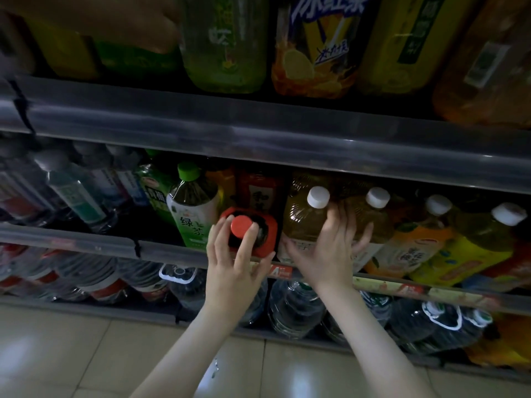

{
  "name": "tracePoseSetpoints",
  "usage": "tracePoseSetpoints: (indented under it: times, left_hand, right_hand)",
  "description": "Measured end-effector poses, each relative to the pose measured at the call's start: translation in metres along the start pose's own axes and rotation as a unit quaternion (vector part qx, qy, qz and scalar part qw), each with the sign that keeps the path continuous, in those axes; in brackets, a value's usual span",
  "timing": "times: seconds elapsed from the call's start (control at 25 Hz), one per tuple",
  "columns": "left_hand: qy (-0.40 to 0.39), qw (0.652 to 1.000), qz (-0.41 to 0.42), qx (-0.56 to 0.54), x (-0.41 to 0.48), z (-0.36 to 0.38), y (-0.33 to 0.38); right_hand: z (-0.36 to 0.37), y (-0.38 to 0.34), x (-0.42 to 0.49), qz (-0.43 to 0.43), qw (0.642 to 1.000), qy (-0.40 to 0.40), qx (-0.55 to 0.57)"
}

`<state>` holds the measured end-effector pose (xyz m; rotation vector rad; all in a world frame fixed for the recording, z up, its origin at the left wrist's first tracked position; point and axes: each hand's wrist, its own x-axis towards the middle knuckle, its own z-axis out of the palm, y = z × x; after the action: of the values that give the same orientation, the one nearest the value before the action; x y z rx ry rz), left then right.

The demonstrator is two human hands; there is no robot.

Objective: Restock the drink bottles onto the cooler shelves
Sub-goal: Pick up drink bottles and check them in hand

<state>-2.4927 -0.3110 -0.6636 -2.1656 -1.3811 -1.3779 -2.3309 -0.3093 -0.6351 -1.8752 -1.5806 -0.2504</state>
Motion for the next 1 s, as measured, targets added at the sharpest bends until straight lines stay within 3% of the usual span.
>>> tracePoseSetpoints:
  times: [0.32,0.48,0.64,1.0]
  left_hand:
    - [-0.192,0.971,-0.139,0.028,0.045,0.01,0.015]
    - [-0.253,0.952,-0.17,-0.002,0.042,-0.004,0.031]
    - [-0.301,0.933,-0.195,-0.034,0.032,-0.022,0.068]
    - [-0.344,0.931,-0.072,-0.099,0.044,0.006,0.201]
  right_hand:
    - [-0.01,-0.01,-0.011,-0.026,1.0,-0.002,-0.008]
    - [-0.031,-0.015,-0.019,-0.037,0.996,-0.08,-0.005]
    - [-0.059,0.002,-0.023,0.007,0.991,-0.127,-0.033]
    - [-0.129,0.1,-0.025,0.124,0.973,-0.185,-0.056]
